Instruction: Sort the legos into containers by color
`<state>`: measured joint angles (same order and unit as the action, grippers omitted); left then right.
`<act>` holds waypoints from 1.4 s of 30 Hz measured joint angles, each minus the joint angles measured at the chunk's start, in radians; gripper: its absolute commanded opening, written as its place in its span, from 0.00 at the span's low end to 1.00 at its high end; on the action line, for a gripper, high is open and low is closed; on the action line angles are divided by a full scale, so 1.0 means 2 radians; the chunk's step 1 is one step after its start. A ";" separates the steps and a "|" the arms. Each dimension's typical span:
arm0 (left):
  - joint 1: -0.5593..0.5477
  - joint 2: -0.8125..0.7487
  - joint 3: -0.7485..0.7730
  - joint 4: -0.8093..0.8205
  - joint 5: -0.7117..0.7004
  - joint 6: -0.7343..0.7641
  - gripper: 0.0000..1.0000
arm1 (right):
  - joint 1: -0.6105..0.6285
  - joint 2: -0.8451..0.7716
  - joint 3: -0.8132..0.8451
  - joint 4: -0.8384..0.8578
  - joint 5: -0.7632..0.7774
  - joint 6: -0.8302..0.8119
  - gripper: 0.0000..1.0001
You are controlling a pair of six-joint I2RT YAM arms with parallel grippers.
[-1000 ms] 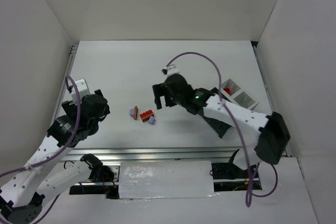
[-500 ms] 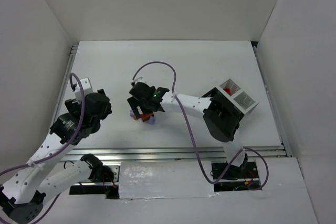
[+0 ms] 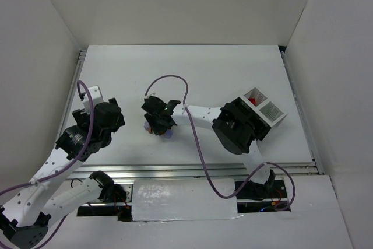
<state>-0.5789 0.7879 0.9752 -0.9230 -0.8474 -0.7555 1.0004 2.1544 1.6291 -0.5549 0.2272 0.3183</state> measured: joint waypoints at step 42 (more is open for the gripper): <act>-0.060 0.139 -0.065 0.376 0.626 -0.065 0.25 | 0.079 -0.553 -0.419 0.255 -0.003 -0.101 0.01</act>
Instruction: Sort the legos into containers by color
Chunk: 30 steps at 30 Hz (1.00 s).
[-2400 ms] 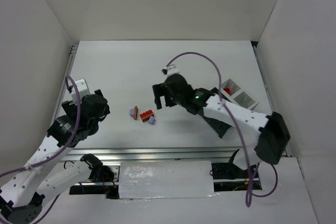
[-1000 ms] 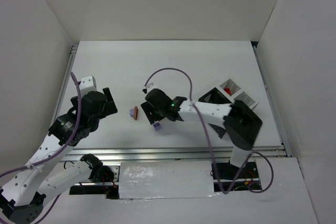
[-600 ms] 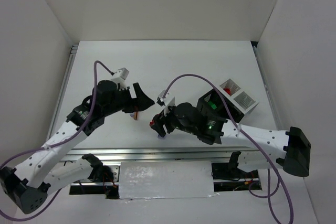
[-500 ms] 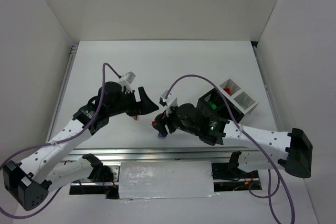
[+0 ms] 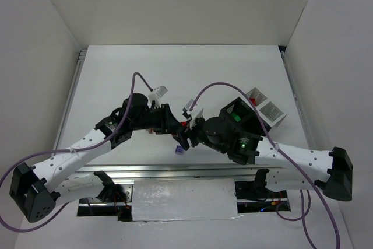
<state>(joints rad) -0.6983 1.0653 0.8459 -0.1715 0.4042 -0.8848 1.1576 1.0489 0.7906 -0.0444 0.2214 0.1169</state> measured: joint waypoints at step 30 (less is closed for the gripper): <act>-0.011 -0.106 -0.070 0.170 0.016 0.049 0.00 | -0.209 -0.200 -0.120 0.083 -0.320 0.183 0.87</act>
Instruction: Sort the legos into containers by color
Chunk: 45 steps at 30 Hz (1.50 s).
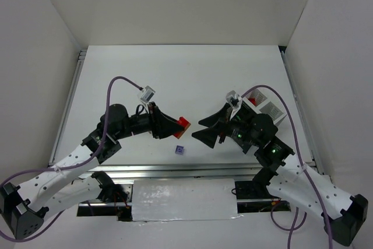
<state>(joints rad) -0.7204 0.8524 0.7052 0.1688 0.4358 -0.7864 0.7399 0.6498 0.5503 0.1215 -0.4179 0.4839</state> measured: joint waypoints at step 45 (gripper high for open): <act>-0.007 0.013 -0.016 0.102 0.079 -0.012 0.00 | -0.042 0.091 -0.011 0.238 -0.158 0.146 0.00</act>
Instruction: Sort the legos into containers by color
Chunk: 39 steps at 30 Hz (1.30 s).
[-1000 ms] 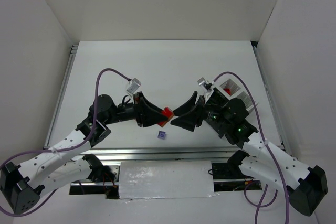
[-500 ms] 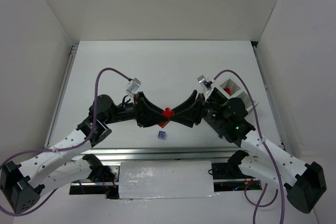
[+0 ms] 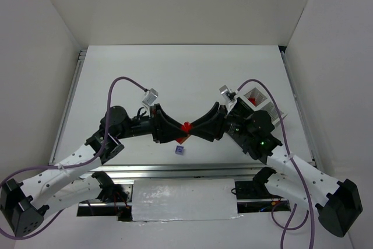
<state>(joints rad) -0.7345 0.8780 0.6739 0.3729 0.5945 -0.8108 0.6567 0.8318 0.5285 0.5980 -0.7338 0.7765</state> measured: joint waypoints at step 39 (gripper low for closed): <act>0.113 0.011 0.126 -0.375 -0.200 0.115 0.00 | -0.276 -0.047 0.127 -0.554 0.789 0.049 0.00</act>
<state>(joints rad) -0.5091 0.9009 0.9249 -0.3763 0.1951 -0.5812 0.1040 0.7383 0.7818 -0.5102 0.8440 0.8749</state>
